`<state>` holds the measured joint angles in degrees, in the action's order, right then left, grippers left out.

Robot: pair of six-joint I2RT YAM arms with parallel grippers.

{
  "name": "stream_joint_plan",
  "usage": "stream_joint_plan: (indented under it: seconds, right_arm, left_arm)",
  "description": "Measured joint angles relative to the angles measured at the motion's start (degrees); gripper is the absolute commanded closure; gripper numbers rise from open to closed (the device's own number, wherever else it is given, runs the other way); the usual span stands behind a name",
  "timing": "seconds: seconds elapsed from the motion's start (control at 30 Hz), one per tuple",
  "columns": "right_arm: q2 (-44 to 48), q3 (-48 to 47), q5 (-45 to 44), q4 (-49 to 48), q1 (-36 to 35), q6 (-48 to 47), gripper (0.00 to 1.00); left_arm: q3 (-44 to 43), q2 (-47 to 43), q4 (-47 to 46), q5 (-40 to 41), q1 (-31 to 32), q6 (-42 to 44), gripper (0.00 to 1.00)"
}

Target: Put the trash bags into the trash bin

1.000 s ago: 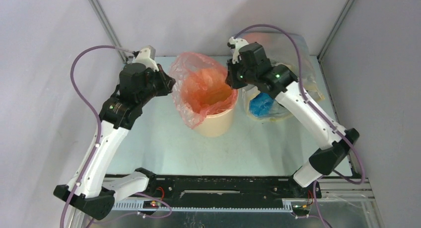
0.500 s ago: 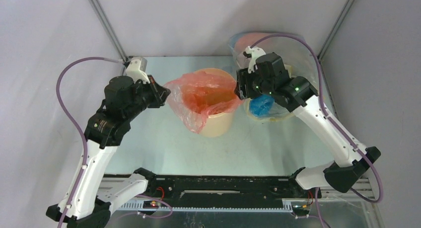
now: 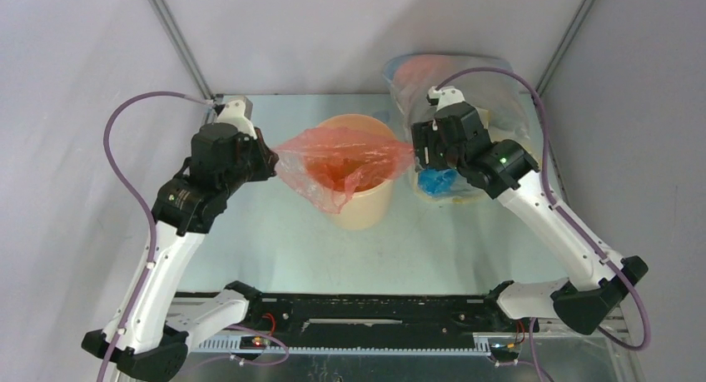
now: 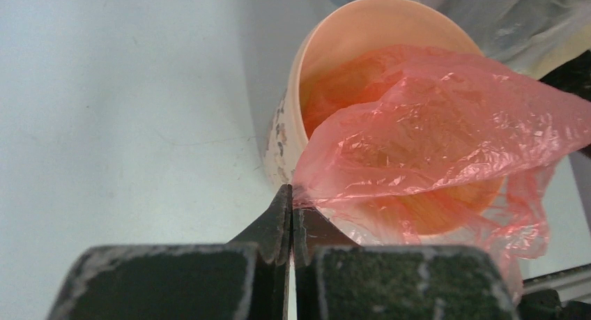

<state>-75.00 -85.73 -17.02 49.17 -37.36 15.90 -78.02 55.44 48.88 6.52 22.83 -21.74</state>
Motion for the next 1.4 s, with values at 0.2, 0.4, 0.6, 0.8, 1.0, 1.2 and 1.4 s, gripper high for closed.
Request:
stream_joint_plan:
  seconds: [0.2, 0.4, 0.6, 0.8, 1.0, 1.2, 1.4]
  right_arm:
    - [2.8, 1.4, 2.8, -2.4, -0.2, 0.2, 0.17]
    - [4.6, 3.1, 5.0, -5.7, -7.1, 1.6, 0.13]
    - [2.9, 3.1, -2.2, -6.9, -16.5, 5.0, 0.12]
    - [2.8, 2.7, -18.6, -5.6, -24.0, 18.6, 0.2]
    - [2.5, -1.5, -29.1, 1.7, -28.8, 37.2, 0.23]
    - [-1.8, -8.2, -32.5, 5.6, -28.1, 46.9, 0.25]
    - [-6.3, -9.4, -30.4, 6.1, -25.9, 49.7, 0.3]
  left_arm:
    - [0.0, 0.0, 1.0, 0.6, -0.1, 0.4, 1.0]
    - [0.4, -0.6, 0.3, -2.6, -0.2, 0.3, 1.0]
    - [0.5, -1.0, -0.1, -3.9, -0.2, 0.3, 1.0]
    - [0.4, -1.7, -0.3, -4.3, -0.2, 0.3, 1.0]
    - [0.5, -1.7, -0.3, -4.9, -0.2, 0.3, 1.0]
    - [0.4, -1.7, -0.3, -5.3, -0.2, 0.3, 1.0]
    - [0.5, -1.7, -0.3, -5.2, -0.2, 0.3, 1.0]
